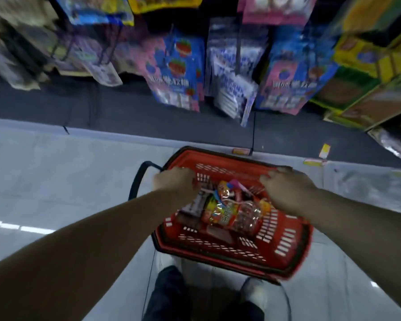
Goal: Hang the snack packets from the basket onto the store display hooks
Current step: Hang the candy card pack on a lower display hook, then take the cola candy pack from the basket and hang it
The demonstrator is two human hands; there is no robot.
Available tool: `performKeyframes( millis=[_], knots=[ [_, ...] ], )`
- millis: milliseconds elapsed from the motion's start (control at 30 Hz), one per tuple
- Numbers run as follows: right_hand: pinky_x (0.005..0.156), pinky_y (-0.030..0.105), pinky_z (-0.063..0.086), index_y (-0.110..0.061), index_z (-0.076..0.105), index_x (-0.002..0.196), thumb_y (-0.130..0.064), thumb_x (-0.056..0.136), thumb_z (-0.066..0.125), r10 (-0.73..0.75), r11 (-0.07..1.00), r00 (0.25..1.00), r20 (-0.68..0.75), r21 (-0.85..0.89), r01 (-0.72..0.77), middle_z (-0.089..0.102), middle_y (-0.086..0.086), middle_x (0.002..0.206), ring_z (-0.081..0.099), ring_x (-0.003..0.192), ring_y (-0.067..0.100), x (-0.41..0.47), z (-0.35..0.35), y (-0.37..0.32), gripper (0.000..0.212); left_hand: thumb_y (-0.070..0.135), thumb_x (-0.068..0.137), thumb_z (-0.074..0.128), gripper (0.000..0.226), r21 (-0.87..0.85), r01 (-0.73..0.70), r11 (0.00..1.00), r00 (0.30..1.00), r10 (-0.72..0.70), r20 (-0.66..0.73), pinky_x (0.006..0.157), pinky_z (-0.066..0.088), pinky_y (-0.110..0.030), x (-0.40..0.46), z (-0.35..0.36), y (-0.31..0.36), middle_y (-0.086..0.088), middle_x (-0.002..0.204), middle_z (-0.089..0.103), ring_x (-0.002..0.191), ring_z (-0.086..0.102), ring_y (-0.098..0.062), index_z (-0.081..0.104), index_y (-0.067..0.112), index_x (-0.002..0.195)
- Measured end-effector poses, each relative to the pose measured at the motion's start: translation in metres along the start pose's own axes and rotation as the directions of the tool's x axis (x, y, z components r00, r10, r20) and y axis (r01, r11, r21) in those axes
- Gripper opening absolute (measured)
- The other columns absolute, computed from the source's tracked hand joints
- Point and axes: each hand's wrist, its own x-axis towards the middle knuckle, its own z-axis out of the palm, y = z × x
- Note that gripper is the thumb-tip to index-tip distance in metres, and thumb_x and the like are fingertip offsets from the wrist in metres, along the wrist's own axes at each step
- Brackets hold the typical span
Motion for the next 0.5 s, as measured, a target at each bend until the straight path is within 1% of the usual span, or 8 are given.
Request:
performKeyframes(
  millis=[33, 100, 200, 233, 300, 333, 400, 500],
  knots=[
    [0.096, 0.039, 0.043, -0.016, 0.047, 0.127, -0.026, 0.091, 0.049, 0.001, 1.0, 0.998, 0.058, -0.005, 0.0, 0.054, 0.005, 0.128, 0.048, 0.122, 0.028, 0.009, 0.021, -0.001, 0.037, 0.048, 0.09, 0.045, 0.033, -0.018, 0.014, 1.0, 0.999, -0.014, 0.034, 0.07, 0.046, -0.03, 0.006, 0.024, 0.002, -0.003, 0.105, 0.068, 0.096, 0.064, -0.028, 0.066, 0.027, 0.106],
    [0.1, 0.04, 0.042, -0.015, 0.045, 0.132, -0.022, 0.093, 0.043, -0.01, 1.0, 0.994, 0.105, -0.01, 0.011, 0.051, 0.007, 0.134, 0.045, 0.127, 0.027, 0.028, 0.058, -0.006, 0.04, 0.048, 0.092, 0.044, 0.032, -0.061, 0.054, 0.997, 0.996, -0.049, 0.079, 0.068, 0.045, -0.029, 0.017, 0.071, 0.004, -0.002, 0.103, 0.067, 0.096, 0.064, -0.027, 0.064, 0.028, 0.106],
    [0.098, 0.037, 0.042, -0.013, 0.043, 0.134, -0.016, 0.094, 0.038, -0.037, 0.997, 0.991, 0.128, -0.062, 0.045, 0.049, 0.006, 0.136, 0.045, 0.127, 0.026, 0.057, 0.109, -0.012, 0.04, 0.048, 0.094, 0.042, 0.037, -0.071, 0.097, 0.993, 0.984, -0.085, 0.159, 0.062, 0.042, -0.028, 0.034, 0.141, 0.007, -0.003, 0.097, 0.067, 0.082, 0.061, -0.023, 0.062, 0.019, 0.104],
    [0.097, 0.036, 0.041, -0.012, 0.043, 0.134, -0.016, 0.095, 0.038, -0.029, 0.995, 0.991, 0.128, -0.095, 0.042, 0.05, 0.007, 0.135, 0.047, 0.125, 0.026, 0.068, 0.125, -0.013, 0.04, 0.046, 0.094, 0.043, 0.037, -0.089, 0.115, 0.989, 0.977, -0.096, 0.188, 0.061, 0.043, -0.028, 0.041, 0.164, 0.007, -0.002, 0.095, 0.067, 0.08, 0.061, -0.021, 0.062, 0.017, 0.105],
    [0.097, 0.037, 0.041, -0.012, 0.042, 0.135, -0.02, 0.095, 0.041, 0.017, 0.989, 0.988, 0.152, -0.145, 0.005, 0.051, 0.008, 0.135, 0.047, 0.123, 0.026, 0.09, 0.156, -0.011, 0.041, 0.044, 0.094, 0.046, 0.029, -0.154, 0.17, 0.973, 0.967, -0.134, 0.218, 0.062, 0.052, -0.029, 0.052, 0.209, 0.006, 0.001, 0.092, 0.066, 0.078, 0.063, -0.016, 0.062, 0.022, 0.104],
    [0.098, 0.038, 0.042, -0.012, 0.041, 0.135, -0.021, 0.094, 0.043, 0.041, 0.99, 0.984, 0.174, -0.143, -0.016, 0.051, 0.008, 0.134, 0.048, 0.122, 0.026, 0.102, 0.17, -0.012, 0.042, 0.043, 0.093, 0.048, 0.025, -0.187, 0.198, 0.962, 0.962, -0.154, 0.225, 0.066, 0.056, -0.031, 0.055, 0.229, 0.006, 0.003, 0.094, 0.065, 0.079, 0.064, -0.015, 0.061, 0.024, 0.104],
    [0.098, 0.037, 0.044, -0.012, 0.038, 0.138, -0.02, 0.093, 0.047, 0.041, 0.995, 0.98, 0.195, -0.1, -0.021, 0.05, 0.009, 0.134, 0.048, 0.122, 0.025, 0.123, 0.195, -0.016, 0.046, 0.044, 0.092, 0.05, 0.026, -0.226, 0.244, 0.943, 0.954, -0.192, 0.229, 0.073, 0.057, -0.034, 0.06, 0.26, 0.009, 0.004, 0.103, 0.064, 0.089, 0.064, -0.016, 0.057, 0.025, 0.109],
    [0.102, 0.037, 0.037, -0.01, 0.02, 0.149, -0.018, 0.095, 0.044, 0.0, 0.998, 0.985, 0.173, -0.057, 0.01, 0.038, 0.007, 0.147, 0.04, 0.131, 0.026, 0.154, 0.225, -0.027, 0.06, 0.042, 0.094, 0.05, 0.029, -0.282, 0.316, 0.906, 0.937, -0.251, 0.244, 0.079, 0.055, -0.035, 0.072, 0.284, 0.014, 0.001, 0.111, 0.065, 0.098, 0.062, -0.019, 0.056, 0.027, 0.117]
  ],
)
